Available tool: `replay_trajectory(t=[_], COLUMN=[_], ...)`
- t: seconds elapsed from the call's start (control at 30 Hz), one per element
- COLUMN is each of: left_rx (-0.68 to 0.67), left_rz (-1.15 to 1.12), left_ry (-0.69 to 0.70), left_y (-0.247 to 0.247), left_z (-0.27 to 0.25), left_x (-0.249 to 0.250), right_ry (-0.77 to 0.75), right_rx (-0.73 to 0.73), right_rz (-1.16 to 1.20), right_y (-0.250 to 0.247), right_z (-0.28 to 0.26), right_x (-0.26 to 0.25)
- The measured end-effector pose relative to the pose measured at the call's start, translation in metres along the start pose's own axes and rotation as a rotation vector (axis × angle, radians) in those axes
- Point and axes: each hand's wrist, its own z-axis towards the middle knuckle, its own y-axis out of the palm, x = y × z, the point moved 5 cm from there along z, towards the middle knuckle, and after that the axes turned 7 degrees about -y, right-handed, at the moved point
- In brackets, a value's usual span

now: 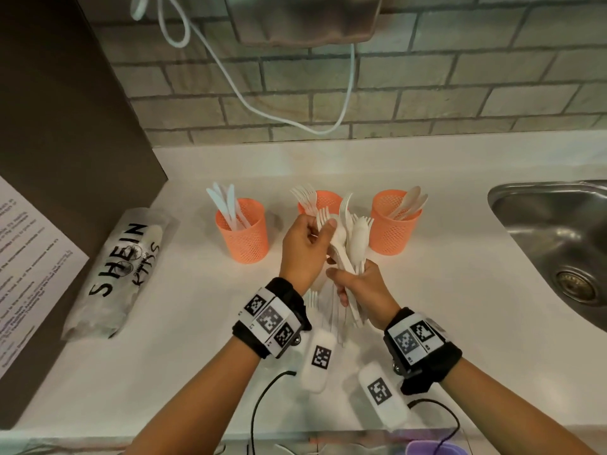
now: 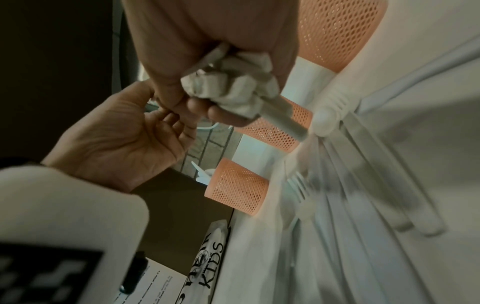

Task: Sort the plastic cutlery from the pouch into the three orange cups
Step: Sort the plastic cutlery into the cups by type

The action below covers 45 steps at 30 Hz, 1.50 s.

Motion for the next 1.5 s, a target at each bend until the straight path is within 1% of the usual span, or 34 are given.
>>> replay_trajectory(t=[0.07, 0.13, 0.2, 0.27, 0.33, 0.37, 0.47, 0.53, 0.63, 0.7, 0.83, 0.9, 0.97, 1.03, 1.1, 1.17, 1.23, 1.27, 1.3, 1.4, 1.5], left_rx=[-0.011, -0.013, 0.05, 0.133, 0.161, 0.144, 0.024, -0.017, 0.034, 0.06, 0.065, 0.078, 0.118, 0.128, 0.148, 0.243, 0.325, 0.322, 0.29, 0.131, 0.023], left_rz=[-0.078, -0.217, -0.327, -0.342, -0.279, -0.214, -0.036, -0.018, 0.011, 0.043, 0.177, 0.215, 0.192, 0.078, -0.057, -0.176, -0.235, -0.245, -0.255, -0.28, -0.105], left_ry=[-0.03, -0.055, -0.069, -0.073, -0.086, -0.092, -0.049, -0.007, 0.015, 0.004, 0.001, 0.025, 0.059, 0.063, 0.037, 0.015, -0.012, -0.035, -0.065, -0.181, -0.257], left_y=[0.0, -0.003, -0.012, -0.023, -0.027, -0.025, -0.007, 0.005, 0.014, 0.018, 0.024, 0.025, 0.022, 0.017, 0.009, -0.007, -0.024, -0.029, -0.032, -0.03, -0.021], left_z=[0.003, 0.006, 0.015, 0.024, 0.03, 0.029, 0.016, 0.006, 0.004, 0.006, 0.014, 0.017, 0.02, 0.024, 0.03, 0.039, 0.047, 0.049, 0.05, 0.041, 0.023], left_x=[0.004, 0.012, 0.018, 0.023, 0.022, 0.021, 0.013, 0.01, 0.006, 0.006, 0.01, 0.017, 0.03, 0.043, 0.054, 0.061, 0.062, 0.06, 0.054, 0.026, -0.001], right_ry=[0.013, 0.018, 0.014, -0.007, -0.059, -0.093, -0.175, -0.192, -0.207, -0.22, -0.211, -0.194, -0.17, -0.121, -0.063, 0.002, 0.078, 0.106, 0.127, 0.156, 0.164], right_rx=[0.011, 0.012, 0.014, 0.029, 0.066, 0.093, 0.159, 0.173, 0.15, 0.126, 0.097, 0.07, 0.031, -0.006, -0.032, -0.053, -0.061, -0.061, -0.06, -0.072, -0.107], right_rz=[-0.022, -0.045, -0.068, -0.088, -0.119, -0.143, -0.254, -0.313, -0.353, -0.365, -0.354, -0.331, -0.305, -0.236, -0.135, -0.046, 0.064, 0.12, 0.17, 0.278, 0.33], right_y=[-0.004, -0.008, -0.01, -0.012, -0.014, -0.016, -0.018, -0.018, -0.016, -0.016, -0.018, -0.018, -0.017, -0.014, -0.013, -0.014, -0.016, -0.017, -0.018, -0.017, -0.015], right_z=[0.001, 0.002, 0.002, 0.001, 0.002, 0.004, 0.008, 0.01, 0.009, 0.006, 0.002, 0.001, -0.001, -0.003, -0.005, -0.004, -0.004, -0.003, -0.002, 0.001, 0.002], right_x=[0.001, 0.003, 0.005, 0.008, 0.009, 0.008, 0.007, 0.009, 0.012, 0.014, 0.015, 0.014, 0.015, 0.018, 0.021, 0.02, 0.016, 0.013, 0.01, -0.001, -0.005])
